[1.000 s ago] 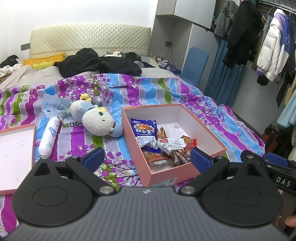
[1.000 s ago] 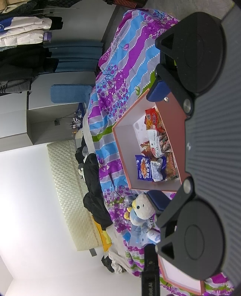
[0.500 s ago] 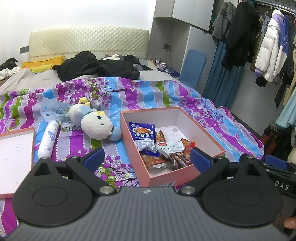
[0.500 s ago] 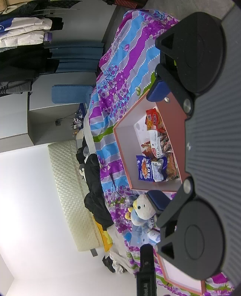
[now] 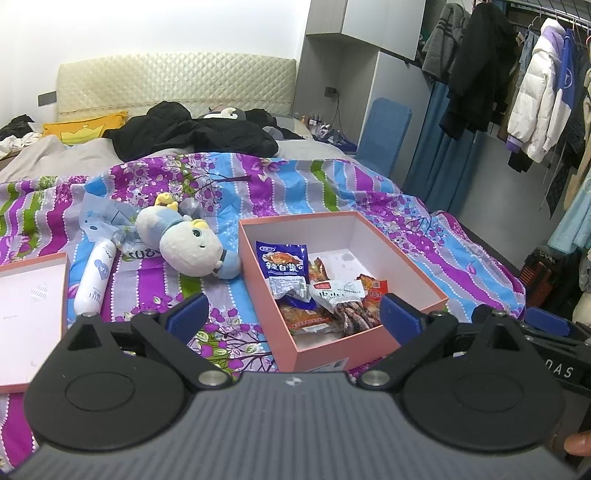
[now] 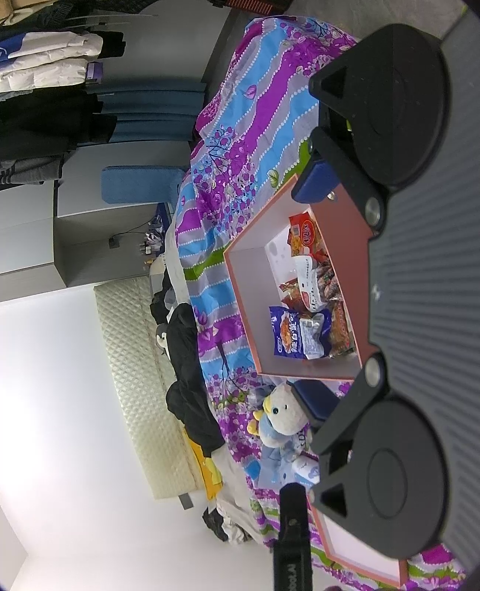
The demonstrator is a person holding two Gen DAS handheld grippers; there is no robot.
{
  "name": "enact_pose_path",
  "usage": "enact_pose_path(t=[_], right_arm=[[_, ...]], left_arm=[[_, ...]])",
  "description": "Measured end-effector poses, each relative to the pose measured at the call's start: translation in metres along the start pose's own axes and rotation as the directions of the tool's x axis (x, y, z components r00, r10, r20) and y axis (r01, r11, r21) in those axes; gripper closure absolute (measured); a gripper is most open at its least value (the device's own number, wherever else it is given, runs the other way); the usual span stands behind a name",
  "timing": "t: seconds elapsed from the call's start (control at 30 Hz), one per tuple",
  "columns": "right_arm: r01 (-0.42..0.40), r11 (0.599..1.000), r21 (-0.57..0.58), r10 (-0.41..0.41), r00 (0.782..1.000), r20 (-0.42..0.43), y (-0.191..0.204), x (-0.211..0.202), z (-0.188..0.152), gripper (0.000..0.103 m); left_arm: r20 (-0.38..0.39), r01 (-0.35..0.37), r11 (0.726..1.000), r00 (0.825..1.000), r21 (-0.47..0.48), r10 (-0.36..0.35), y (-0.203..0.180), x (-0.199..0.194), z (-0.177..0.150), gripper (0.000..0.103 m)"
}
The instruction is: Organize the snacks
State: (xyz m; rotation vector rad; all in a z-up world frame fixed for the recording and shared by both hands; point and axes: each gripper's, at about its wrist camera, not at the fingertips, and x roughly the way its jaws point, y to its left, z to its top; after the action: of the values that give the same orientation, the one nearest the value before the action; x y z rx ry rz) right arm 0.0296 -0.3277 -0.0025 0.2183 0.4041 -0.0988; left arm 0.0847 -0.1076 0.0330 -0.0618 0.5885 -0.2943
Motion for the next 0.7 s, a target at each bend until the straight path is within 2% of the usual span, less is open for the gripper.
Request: enact_pose_path(t=[0.7], right_arm=[[-0.013, 1.0, -0.006, 0.013, 1.0, -0.008, 0.0006, 0.0025, -0.0019, 0.0]], left_arm=[[-0.011, 0.016, 1.0, 1.0, 0.001, -0.016, 0.0035, -0.0006, -0.0027, 0.002]])
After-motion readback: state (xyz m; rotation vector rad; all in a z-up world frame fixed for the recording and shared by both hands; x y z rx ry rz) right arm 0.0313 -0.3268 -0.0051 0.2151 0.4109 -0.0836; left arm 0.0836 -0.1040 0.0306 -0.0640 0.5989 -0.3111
